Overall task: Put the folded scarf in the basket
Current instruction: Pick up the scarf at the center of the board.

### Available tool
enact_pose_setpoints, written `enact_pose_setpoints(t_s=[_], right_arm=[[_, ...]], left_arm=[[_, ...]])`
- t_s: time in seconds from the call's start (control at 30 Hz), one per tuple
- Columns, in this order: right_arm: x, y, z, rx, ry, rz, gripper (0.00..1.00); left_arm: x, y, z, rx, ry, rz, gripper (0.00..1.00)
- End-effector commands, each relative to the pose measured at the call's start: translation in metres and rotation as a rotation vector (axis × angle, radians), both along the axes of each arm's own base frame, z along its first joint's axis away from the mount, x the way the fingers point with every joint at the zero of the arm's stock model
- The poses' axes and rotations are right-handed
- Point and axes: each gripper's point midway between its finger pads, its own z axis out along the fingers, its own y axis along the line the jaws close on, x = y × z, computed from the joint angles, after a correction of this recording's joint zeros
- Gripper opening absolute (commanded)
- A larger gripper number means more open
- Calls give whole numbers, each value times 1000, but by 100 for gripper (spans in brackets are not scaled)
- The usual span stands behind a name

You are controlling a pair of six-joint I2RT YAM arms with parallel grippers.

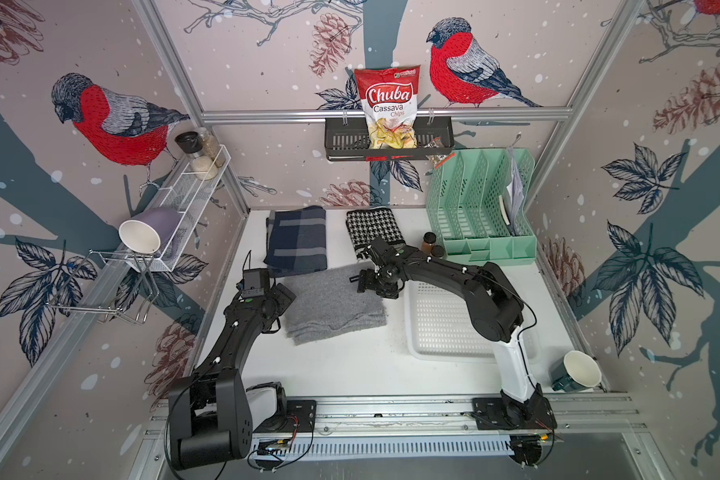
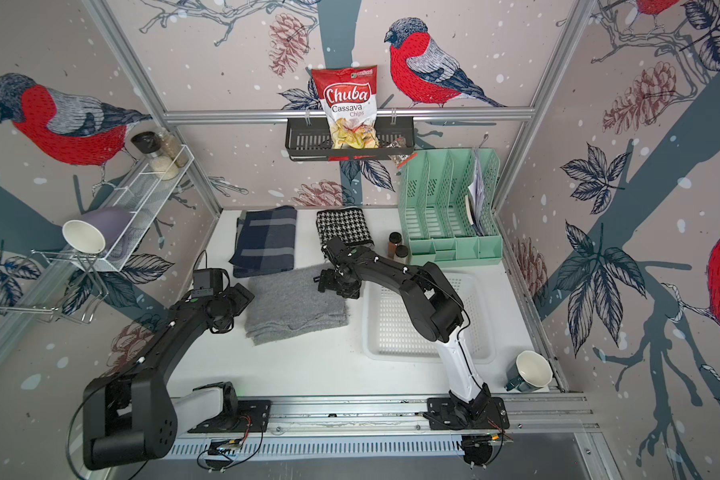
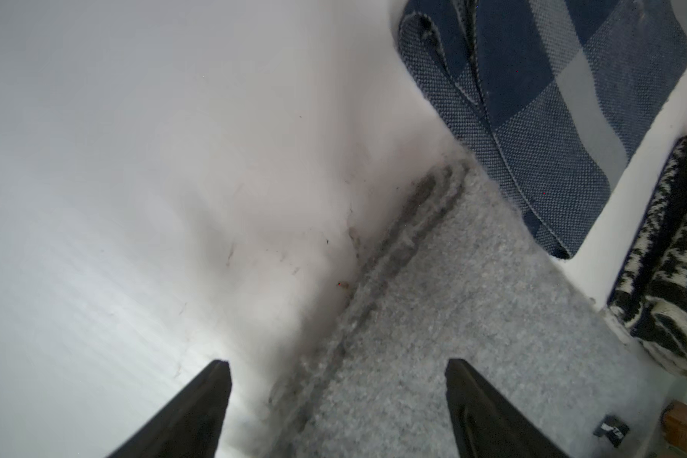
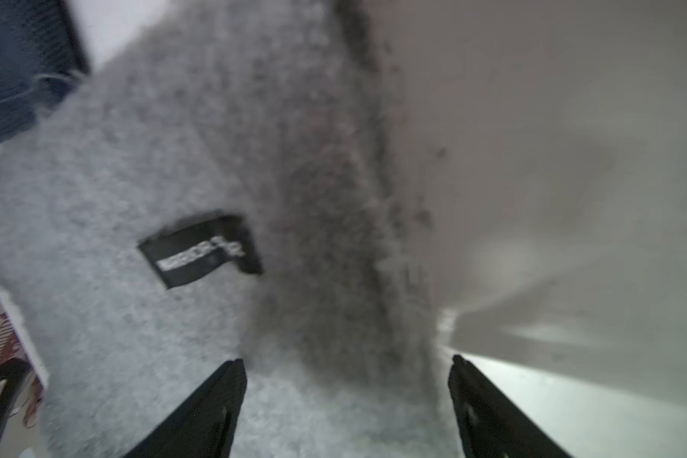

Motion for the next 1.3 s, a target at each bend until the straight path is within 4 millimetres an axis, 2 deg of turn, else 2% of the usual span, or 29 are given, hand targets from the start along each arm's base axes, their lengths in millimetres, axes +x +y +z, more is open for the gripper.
enact_pose_setpoints(t_s=[0.0,0.1,0.3,0.43,0.57,0.77,0.87,1.0,1.07,1.27], right_arm=[[4,-5,-3,-29,-23,3,85],[5,2,-9,-16,-14,28,82],[-2,17,-13,10,-6,78,70],[-5,18,-16,15,4,67,61],[-4,16,-17,12,2,57,54],[-4,16,-18,18,7,51,43],[-4,18,-16,35,7,45,30],[-3,20,-10,33,-14,43,7],[-3,22,-5,23,-35,46,0],[-5,27,24,6,-110,46,0]], left_arm=[[13,-13,-2,-43,-40,-97,89],[12,-16,-15,-55,-2,-116,89],[16,-20,-24,-79,-1,-125,89],[17,-24,-30,-103,-8,-135,84],[16,-28,-39,-126,2,-140,72],[16,-36,-43,-179,-13,-145,47],[17,-40,-38,-196,-43,-141,32],[19,-48,-26,-207,-86,-153,0],[20,-52,-20,-202,-98,-160,0],[16,-58,0,-186,-132,-152,0]])
